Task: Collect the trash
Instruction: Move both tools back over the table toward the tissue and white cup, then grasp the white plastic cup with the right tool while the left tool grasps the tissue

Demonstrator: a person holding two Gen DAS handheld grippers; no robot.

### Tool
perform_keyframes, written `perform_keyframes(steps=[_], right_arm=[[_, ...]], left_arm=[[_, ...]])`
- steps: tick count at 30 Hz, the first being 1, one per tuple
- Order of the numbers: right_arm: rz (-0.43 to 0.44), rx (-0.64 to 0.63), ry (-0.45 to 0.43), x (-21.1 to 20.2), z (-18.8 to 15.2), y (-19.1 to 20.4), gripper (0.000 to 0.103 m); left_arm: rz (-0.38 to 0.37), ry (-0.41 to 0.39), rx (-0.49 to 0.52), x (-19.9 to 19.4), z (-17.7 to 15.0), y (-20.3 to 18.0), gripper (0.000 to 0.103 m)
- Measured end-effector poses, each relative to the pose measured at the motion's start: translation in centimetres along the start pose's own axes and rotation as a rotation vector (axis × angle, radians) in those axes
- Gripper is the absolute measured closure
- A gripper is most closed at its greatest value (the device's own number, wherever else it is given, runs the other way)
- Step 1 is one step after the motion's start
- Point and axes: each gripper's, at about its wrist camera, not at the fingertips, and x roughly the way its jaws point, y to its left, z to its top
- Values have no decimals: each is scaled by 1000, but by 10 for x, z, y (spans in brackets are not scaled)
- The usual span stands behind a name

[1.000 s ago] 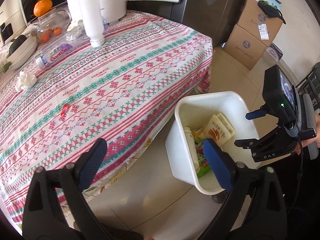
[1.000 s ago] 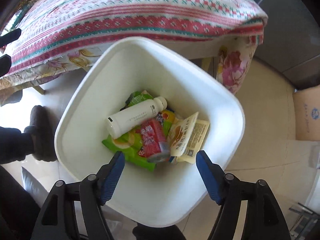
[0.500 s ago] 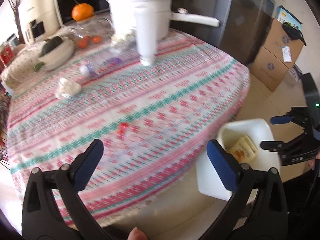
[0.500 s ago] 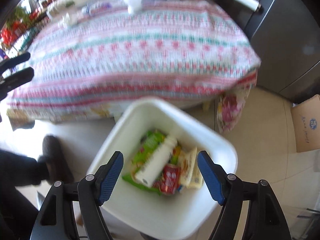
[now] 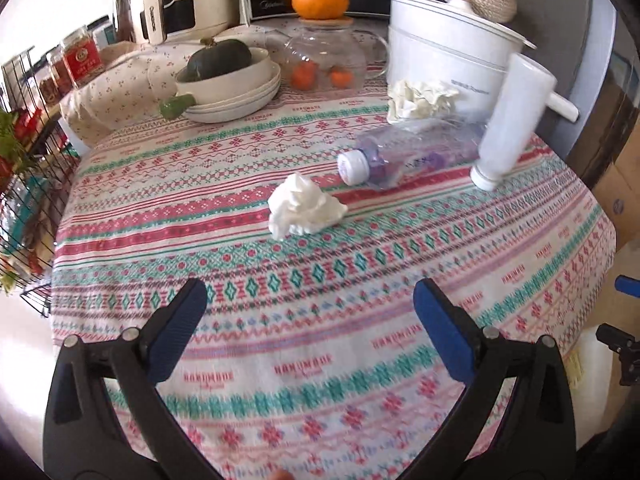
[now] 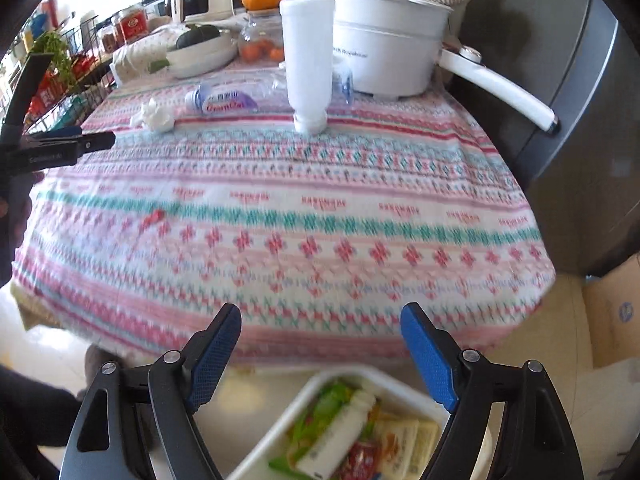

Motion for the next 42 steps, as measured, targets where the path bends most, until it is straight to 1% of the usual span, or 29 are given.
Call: perform_keyframes(steps=[3,5,8,10,11,13,14,16,18,21,22,24,27,30,32,34,35,36,42], right_arm=[[19,33,-36,13,19,3,20],[16,55,-109,19,38,4,20],[2,55,-203,23,63,6,20],[-12,64,-263,27,81,8,20],[-19,72,-289,29,90,8,20],[-33,82,-334,30,103,7,20],[-39,89,-365,31,111,6,20],[-36,92,-406,31,123,6,20],[-39,91,-441,32,136,6,20],[-51,78,-460,36,148,7,20],[-58,64,-465,39,153,9,20],[-71,45,-474,42,158,12,20],[-83,39,-479,47,164,14,20],[-89,39,-480,51,169,16,21],[-91,41,-481,53,172,18,27],[-90,35,-473,55,173,19,45],[-89,30,-465,56,174,19,51],[-89,27,-459,56,173,20,53],[-77,17,-448,49,168,20,53]], left_arm=[[-26,-18,-7,13,7,8,4],[-40,-27,11,20,13,7,6],[-69,-30,37,31,20,5,11],[-79,-29,42,38,26,2,18],[-86,-26,41,41,28,1,19],[-104,-21,43,48,31,0,30],[-111,-19,47,50,33,-1,33],[-115,-16,56,54,34,-2,43],[-114,-10,58,58,36,-1,49],[-107,-2,42,62,36,4,57],[-105,-4,36,61,36,6,63],[-96,-9,28,62,37,10,72],[-117,5,9,64,39,17,79],[-120,13,10,64,40,20,83],[-113,13,13,63,40,19,85],[-108,16,12,62,40,17,87],[-104,16,11,62,39,17,87],[-101,15,8,61,39,17,88],[-90,18,-13,54,39,15,92]])
